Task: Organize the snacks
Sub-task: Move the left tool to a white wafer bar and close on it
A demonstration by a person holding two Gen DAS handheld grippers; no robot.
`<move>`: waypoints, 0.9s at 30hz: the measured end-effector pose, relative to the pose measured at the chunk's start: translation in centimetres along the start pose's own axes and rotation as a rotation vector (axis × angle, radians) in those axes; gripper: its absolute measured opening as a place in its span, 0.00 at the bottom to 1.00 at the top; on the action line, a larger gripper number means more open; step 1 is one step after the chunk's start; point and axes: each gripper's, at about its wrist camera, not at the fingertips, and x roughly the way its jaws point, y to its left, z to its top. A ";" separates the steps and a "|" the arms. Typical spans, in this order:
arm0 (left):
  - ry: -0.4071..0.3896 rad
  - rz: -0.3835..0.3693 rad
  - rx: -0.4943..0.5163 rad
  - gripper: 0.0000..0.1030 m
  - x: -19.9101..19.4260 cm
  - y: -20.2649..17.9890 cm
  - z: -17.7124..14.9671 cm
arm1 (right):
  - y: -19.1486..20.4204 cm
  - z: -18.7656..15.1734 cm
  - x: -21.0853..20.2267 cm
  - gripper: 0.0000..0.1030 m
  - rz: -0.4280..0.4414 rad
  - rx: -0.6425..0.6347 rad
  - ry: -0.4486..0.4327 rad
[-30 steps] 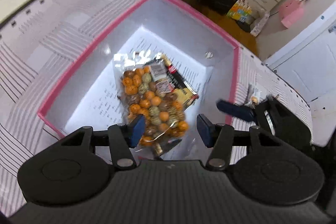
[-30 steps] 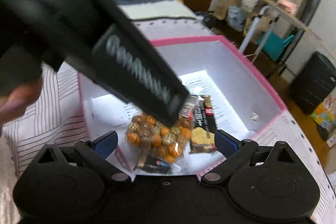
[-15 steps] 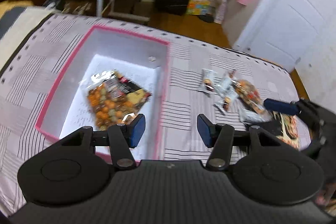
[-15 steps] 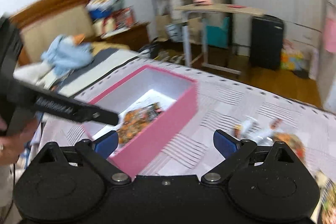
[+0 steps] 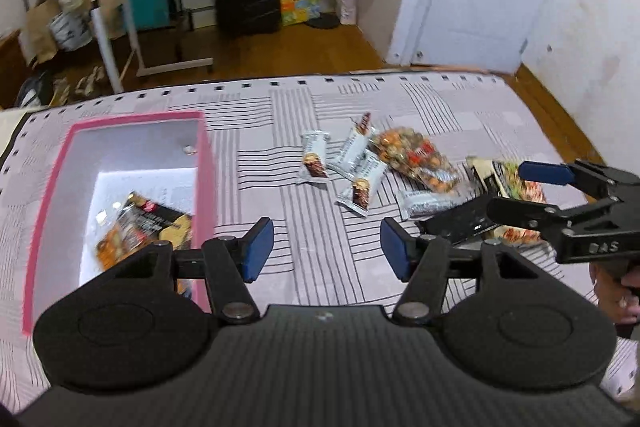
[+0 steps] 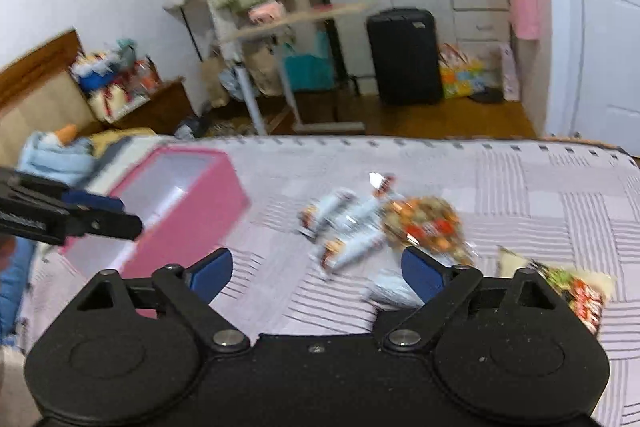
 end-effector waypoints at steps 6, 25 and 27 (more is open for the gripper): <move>0.014 -0.014 0.041 0.57 5.1 -2.1 -0.1 | -2.6 -1.9 3.0 0.85 -0.017 0.027 0.069; 0.018 0.005 -0.007 0.55 19.8 -3.1 -2.3 | -7.8 -2.7 11.7 0.79 -0.127 -0.065 0.226; 0.005 -0.003 -0.024 0.55 19.9 -2.9 -1.8 | -8.1 -2.8 11.9 0.82 -0.126 -0.037 0.245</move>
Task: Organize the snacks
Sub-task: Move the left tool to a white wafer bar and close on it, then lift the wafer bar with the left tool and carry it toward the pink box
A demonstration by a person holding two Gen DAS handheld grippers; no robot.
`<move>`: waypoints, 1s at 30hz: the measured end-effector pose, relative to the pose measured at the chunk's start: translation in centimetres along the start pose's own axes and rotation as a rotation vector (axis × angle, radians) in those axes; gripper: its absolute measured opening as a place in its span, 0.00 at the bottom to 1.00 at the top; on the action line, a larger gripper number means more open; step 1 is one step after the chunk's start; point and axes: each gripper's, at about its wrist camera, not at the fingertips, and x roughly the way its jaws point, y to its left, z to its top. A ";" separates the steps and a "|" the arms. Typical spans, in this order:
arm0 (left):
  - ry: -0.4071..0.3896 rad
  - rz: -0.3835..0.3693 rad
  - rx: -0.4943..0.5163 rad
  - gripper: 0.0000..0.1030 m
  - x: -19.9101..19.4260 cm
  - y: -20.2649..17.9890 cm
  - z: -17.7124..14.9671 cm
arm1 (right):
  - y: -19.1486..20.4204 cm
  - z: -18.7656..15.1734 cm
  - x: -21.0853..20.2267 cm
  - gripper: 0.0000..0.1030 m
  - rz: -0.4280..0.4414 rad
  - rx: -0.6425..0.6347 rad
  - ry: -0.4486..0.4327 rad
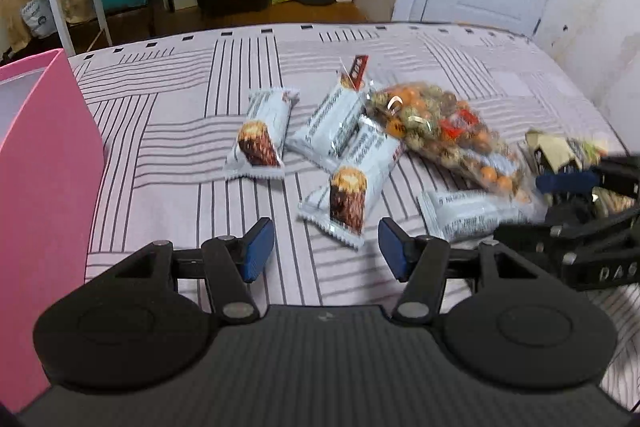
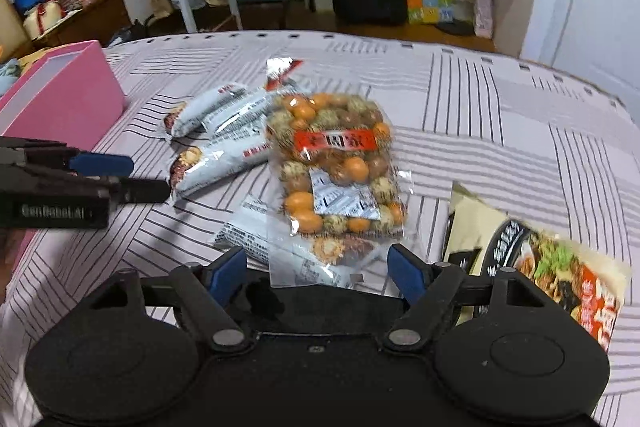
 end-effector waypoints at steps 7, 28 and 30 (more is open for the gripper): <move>-0.032 -0.047 -0.047 0.52 2.3 0.1 2.4 | -0.3 -0.2 1.2 0.93 0.054 0.057 0.078; 0.145 -0.028 -0.111 0.25 2.6 -0.5 0.6 | 6.0 -2.9 -2.0 0.40 0.038 -0.226 -0.127; 0.154 -0.045 -0.138 0.25 2.2 0.1 0.1 | 6.7 -2.3 -1.3 0.40 0.029 -0.282 -0.128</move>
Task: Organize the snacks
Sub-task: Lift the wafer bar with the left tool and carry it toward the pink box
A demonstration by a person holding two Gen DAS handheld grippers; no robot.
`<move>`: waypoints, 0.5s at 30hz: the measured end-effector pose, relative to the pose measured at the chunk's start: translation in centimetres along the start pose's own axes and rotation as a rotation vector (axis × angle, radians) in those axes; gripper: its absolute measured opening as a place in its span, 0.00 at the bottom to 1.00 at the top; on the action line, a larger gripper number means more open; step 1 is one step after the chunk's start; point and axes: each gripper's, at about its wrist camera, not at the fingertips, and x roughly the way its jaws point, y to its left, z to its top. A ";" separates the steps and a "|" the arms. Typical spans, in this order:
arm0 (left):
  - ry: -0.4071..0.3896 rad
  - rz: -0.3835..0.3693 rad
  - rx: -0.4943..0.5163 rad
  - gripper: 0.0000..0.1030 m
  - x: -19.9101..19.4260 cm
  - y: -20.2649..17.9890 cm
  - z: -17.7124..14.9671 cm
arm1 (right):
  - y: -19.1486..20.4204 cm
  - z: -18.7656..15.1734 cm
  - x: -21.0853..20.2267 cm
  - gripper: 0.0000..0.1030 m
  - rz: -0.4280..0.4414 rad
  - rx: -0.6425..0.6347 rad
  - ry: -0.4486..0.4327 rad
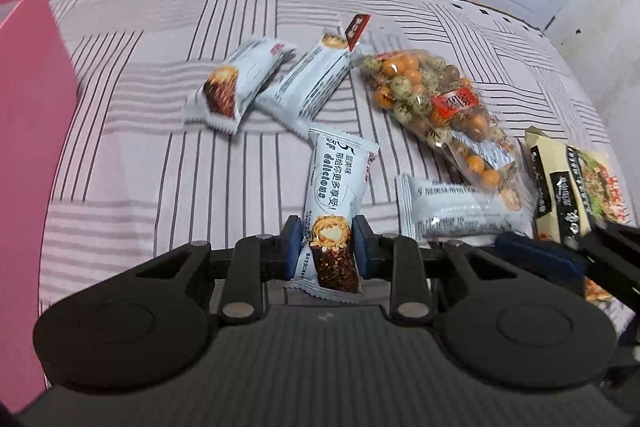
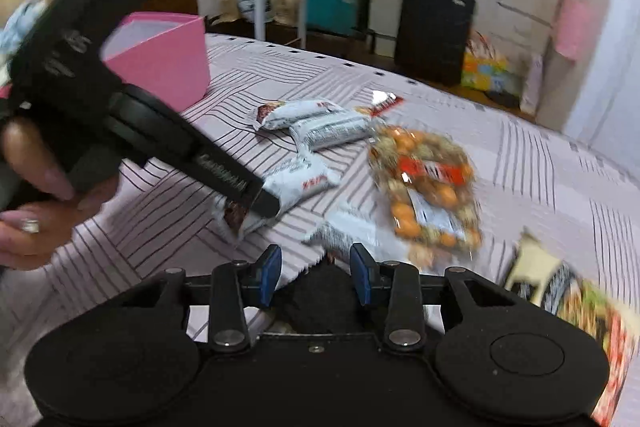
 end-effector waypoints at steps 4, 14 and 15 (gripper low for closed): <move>0.011 -0.028 -0.025 0.25 -0.4 0.9 -0.6 | -0.3 1.7 2.2 0.43 -0.010 -0.079 0.032; 0.065 -0.020 -0.050 0.25 -1.0 1.5 -1.2 | -2.7 2.6 4.6 0.52 0.015 -0.143 0.165; 0.068 -0.021 -0.053 0.25 -1.1 1.5 -1.2 | -3.1 2.7 4.5 0.46 0.011 -0.100 0.160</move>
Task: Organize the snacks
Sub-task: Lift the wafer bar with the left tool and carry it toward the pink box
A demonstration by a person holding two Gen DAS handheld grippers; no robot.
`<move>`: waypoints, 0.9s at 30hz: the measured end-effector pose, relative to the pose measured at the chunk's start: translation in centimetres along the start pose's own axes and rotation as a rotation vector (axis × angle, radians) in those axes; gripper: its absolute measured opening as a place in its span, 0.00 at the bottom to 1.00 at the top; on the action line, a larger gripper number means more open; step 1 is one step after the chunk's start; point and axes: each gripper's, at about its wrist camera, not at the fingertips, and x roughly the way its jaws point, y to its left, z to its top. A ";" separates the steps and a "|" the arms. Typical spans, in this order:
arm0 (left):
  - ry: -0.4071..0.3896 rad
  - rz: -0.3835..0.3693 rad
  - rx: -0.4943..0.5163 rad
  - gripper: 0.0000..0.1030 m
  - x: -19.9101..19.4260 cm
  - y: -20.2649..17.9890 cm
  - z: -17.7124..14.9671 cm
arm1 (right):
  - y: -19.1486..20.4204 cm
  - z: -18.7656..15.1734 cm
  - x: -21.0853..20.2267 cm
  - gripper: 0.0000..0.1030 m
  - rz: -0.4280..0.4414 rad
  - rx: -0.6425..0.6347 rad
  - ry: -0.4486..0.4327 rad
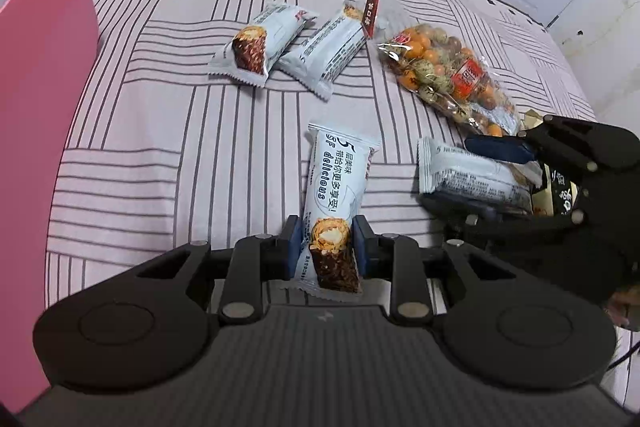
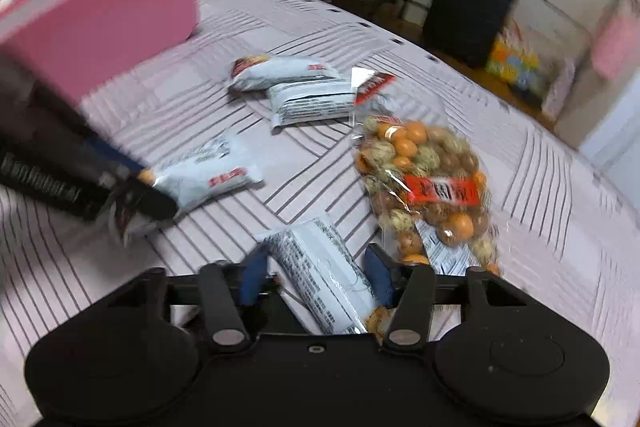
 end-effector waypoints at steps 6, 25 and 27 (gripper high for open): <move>-0.016 0.047 -0.023 0.25 -1.0 0.5 -0.6 | -1.1 -0.1 -1.6 0.38 0.194 0.245 -0.163; -0.097 0.060 -0.019 0.22 -1.3 1.1 -2.0 | 1.1 -2.4 -2.3 0.30 0.028 0.321 -0.141; -0.102 0.061 -0.026 0.22 -2.2 0.9 -2.2 | 1.6 -2.3 -3.7 0.30 0.020 0.339 -0.174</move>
